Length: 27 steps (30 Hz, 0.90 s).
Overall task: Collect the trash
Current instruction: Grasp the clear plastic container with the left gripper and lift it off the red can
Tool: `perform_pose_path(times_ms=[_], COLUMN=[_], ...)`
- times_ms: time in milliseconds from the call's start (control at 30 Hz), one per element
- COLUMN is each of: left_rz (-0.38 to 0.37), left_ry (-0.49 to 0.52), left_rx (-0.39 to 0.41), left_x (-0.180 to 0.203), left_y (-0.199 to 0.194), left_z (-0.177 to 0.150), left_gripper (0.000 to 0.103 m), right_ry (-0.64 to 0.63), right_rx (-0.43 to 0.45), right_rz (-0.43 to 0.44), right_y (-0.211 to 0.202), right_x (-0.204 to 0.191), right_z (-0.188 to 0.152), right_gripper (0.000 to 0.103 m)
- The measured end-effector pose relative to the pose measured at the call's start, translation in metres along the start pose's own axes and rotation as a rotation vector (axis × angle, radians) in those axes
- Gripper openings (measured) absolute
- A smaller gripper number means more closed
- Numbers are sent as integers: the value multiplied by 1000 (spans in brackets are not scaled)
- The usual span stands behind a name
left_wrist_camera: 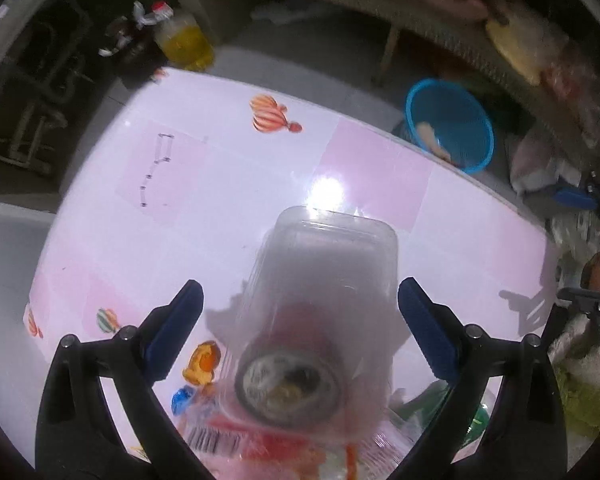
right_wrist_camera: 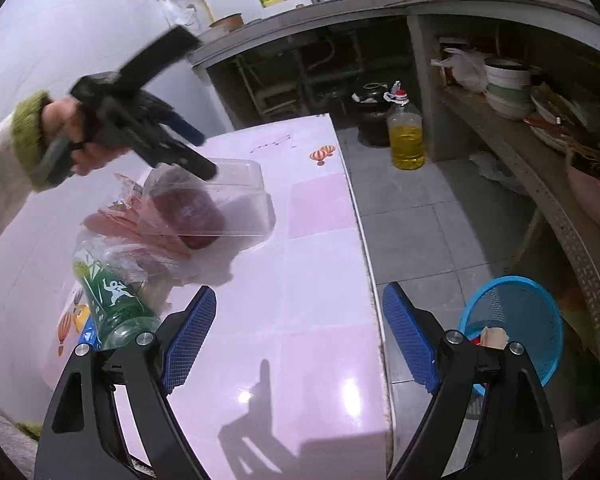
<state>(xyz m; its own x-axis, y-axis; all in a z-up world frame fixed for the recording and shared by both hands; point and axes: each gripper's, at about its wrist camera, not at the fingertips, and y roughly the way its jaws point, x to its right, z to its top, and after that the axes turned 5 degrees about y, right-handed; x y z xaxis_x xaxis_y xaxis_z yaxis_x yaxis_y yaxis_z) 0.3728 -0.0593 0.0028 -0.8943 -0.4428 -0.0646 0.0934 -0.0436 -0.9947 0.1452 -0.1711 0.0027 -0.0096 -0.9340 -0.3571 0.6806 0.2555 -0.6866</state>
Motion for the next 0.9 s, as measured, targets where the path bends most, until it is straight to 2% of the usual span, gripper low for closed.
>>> perform_pose_path(times_ms=[133, 333, 500, 700, 900], left_rz=[-20, -79, -81, -57, -52], left_ry=[12, -10, -3, 3, -18], left_rx=[-29, -65, -108, -203, -178], left_x=[3, 4, 8, 14, 14], left_y=[13, 22, 26, 43, 38], left_z=[10, 9, 10, 11, 9], left_gripper=[94, 94, 94, 94, 89], right_ry=[19, 48, 57, 75, 82], right_rx=[-12, -27, -23, -24, -23], right_rz=[8, 24, 35, 45, 44], right_y=[8, 14, 13, 13, 10], right_x=[13, 23, 26, 32, 37], right_z=[3, 1, 0, 0, 0], right_gripper=[83, 83, 83, 83, 83])
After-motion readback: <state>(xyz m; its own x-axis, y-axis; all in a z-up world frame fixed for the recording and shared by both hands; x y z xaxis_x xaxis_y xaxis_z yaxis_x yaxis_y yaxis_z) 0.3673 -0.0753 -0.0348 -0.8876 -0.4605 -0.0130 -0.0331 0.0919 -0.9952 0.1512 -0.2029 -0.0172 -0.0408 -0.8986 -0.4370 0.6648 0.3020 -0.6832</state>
